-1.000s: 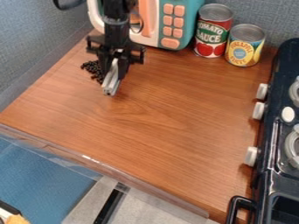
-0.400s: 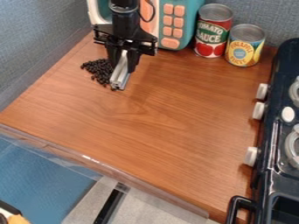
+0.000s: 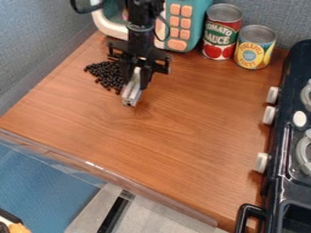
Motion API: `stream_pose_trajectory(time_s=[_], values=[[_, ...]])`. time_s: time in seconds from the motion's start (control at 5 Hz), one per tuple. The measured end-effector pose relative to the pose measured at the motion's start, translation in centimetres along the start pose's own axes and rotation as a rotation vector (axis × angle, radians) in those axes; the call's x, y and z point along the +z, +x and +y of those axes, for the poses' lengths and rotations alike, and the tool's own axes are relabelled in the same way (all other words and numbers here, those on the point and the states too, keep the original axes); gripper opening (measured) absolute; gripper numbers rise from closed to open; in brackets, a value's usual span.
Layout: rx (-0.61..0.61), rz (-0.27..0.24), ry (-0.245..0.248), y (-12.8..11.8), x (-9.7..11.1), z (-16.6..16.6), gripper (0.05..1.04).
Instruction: Sweep into pile
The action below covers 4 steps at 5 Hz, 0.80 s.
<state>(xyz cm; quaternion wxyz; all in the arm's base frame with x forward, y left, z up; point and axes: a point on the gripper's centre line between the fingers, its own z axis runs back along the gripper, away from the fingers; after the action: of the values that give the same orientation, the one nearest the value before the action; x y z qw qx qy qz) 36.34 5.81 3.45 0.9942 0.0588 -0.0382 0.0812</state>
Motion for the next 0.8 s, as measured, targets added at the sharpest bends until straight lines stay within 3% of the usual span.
stream_pose_trajectory(time_s=[0.4, 0.8], values=[[-0.004, 0.019, 0.021, 0.3, -1.3, -0.4, 0.377], [0.042, 0.027, 0.031, 0.6, -1.4, 1.7, 0.377]])
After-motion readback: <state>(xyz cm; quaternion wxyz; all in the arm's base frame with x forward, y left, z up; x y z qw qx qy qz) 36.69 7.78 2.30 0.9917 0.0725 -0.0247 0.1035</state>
